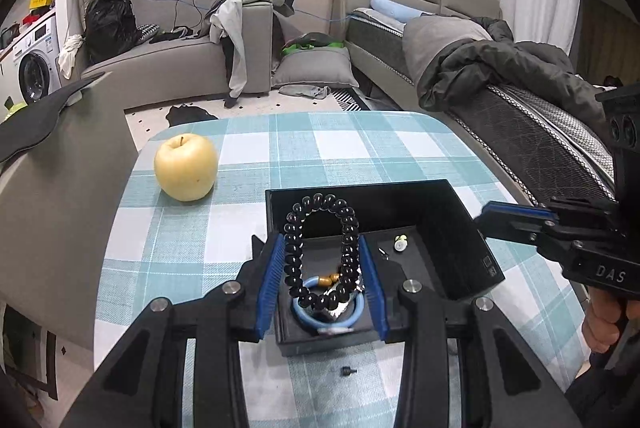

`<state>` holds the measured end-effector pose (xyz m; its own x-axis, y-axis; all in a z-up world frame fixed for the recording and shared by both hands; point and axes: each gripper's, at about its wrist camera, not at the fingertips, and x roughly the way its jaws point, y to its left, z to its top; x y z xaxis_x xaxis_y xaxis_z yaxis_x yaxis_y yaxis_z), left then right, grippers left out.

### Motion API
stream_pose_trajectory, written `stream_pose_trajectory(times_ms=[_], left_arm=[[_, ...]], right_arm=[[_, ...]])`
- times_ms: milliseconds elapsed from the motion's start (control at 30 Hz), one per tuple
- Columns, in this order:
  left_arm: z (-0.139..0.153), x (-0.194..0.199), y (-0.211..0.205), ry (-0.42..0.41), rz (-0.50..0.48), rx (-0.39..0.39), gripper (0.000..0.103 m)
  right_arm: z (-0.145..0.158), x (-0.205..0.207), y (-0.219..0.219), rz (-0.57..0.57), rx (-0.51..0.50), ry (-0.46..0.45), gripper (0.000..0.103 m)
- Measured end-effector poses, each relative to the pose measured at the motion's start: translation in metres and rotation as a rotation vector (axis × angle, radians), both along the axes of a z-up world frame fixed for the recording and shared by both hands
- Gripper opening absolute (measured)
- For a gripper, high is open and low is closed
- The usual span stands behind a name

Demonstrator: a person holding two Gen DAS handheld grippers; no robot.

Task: Organize jewelry
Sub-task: 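Lower the bead bracelet into the black box and open the left tool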

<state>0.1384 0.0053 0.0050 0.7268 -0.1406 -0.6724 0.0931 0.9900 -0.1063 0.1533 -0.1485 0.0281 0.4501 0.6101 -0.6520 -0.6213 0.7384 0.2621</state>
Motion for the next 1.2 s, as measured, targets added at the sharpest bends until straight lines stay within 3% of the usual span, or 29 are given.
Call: stream_pose_trajectory(times_ms=[833, 1067, 1200], left_arm=[[-0.017, 0.028, -0.011, 0.067, 0.016, 0.04, 0.032], [-0.02, 0.028, -0.012, 0.078, 0.011, 0.039, 0.033], [-0.017, 0.027, -0.012, 0.073, 0.004, 0.025, 0.036]], right_arm=[[-0.025, 0.041, 0.026, -0.115, -0.037, 0.067, 0.009], [-0.019, 0.034, 0.028, -0.085, -0.048, 0.032, 0.013], [-0.01, 0.027, 0.016, -0.091, -0.034, 0.002, 0.024]])
